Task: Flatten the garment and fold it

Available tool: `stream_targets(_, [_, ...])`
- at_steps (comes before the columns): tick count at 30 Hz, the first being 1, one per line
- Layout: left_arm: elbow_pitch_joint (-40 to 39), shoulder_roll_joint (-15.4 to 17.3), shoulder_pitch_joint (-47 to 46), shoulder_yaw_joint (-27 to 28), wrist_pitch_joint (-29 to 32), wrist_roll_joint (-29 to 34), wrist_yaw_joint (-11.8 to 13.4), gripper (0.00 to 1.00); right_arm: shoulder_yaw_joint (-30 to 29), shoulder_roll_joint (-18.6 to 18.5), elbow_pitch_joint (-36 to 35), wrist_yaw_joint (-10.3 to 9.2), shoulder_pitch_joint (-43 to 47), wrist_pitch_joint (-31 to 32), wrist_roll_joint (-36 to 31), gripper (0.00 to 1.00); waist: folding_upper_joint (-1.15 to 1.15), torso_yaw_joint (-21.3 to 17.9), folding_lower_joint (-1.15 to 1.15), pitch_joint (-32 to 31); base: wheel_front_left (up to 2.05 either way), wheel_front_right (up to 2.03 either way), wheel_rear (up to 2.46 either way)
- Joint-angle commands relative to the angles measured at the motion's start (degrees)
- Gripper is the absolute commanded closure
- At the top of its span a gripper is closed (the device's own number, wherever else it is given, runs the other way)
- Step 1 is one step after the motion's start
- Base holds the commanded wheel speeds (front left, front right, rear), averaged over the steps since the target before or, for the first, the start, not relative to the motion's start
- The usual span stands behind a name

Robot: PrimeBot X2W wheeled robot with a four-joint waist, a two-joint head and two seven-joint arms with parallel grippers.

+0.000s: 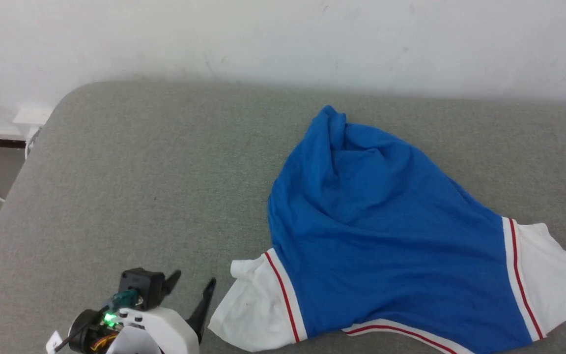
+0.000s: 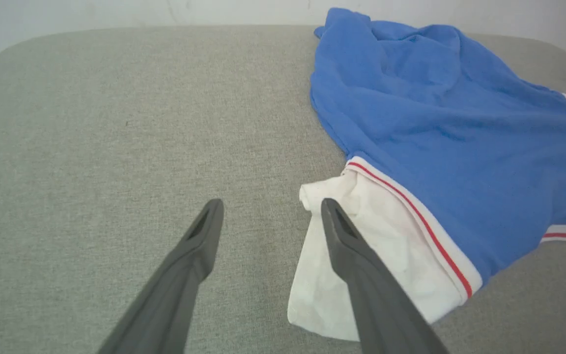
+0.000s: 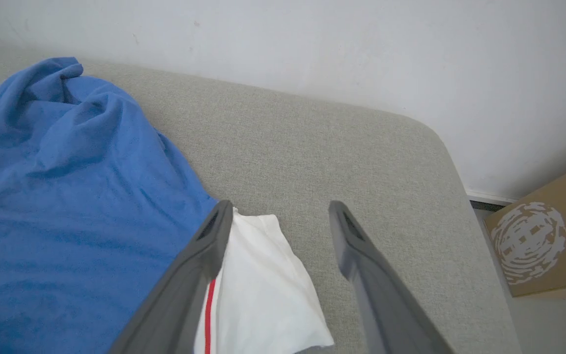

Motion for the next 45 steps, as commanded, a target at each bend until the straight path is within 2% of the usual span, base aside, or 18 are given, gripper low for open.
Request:
stream_targets(1, [-0.9,0.4,0.6,-0.3,1.9,-0.8,0.3,0.00,-0.3,0.4,-0.7,-0.05,1.0,-0.2,0.0,0.00,0.00,-0.4,0.01,-0.2,0.00,0.00,0.00])
stream_targets(8, [-7.0,3.7,2.0,-1.2,22.3,-6.2,3.0,0.00,-1.5,3.8,-5.3,-0.05,3.5,0.7,-1.0,0.00,0.00,-1.9,0.01,0.0,0.00,0.00,0.00])
stream_targets(16, [-7.1,4.9,0.7,-2.6,32.8,-7.8,5.4,0.00,-2.0,7.3,-8.8,-0.05,5.1,1.4,-2.7,0.00,0.00,-4.4,0.01,2.0,0.00,0.00,0.00])
stream_targets(19, [-6.3,4.9,0.1,-2.7,33.5,-6.9,6.6,0.00,-2.3,7.8,-9.3,-0.05,5.4,1.3,-3.1,0.00,0.00,-5.2,0.01,2.8,0.00,0.00,0.00])
stream_targets(35, [1.1,1.4,-2.3,-3.3,31.4,-7.2,7.9,0.00,-3.2,8.0,-9.9,-0.05,5.2,1.6,-4.4,0.00,0.00,-7.1,0.01,6.5,0.00,0.00,0.00])
stream_targets(36, [1.7,1.0,-2.5,-3.3,30.9,-7.1,8.0,0.06,-3.2,7.9,-9.9,-0.05,5.3,1.7,-4.5,0.00,0.00,-7.1,0.01,6.6,0.00,0.00,0.00])
stream_targets(37, [2.3,0.7,-2.6,-3.4,30.6,-7.3,7.8,0.95,-3.3,7.9,-10.0,-0.05,5.4,1.8,-4.5,0.00,0.00,-7.0,0.01,6.6,0.00,0.00,0.00])
stream_targets(38, [2.8,0.3,-2.7,-3.4,30.3,-7.7,7.7,1.00,-3.3,7.8,-9.9,-0.05,5.5,2.0,-4.6,0.00,0.00,-6.9,0.01,6.6,0.00,0.00,0.00])
stream_targets(41, [3.2,-0.1,-2.7,-3.2,29.2,-7.9,7.5,1.00,-3.0,7.2,-9.1,-0.05,6.5,4.2,-4.6,0.00,0.00,-6.5,0.01,6.0,0.00,0.00,0.00])
stream_targets(45, [1.0,0.4,-2.3,-1.8,27.0,-7.0,9.1,1.00,-2.8,5.6,-7.6,-0.05,8.3,8.8,-3.9,0.00,0.00,-5.2,0.01,4.8,0.00,0.00,0.00])
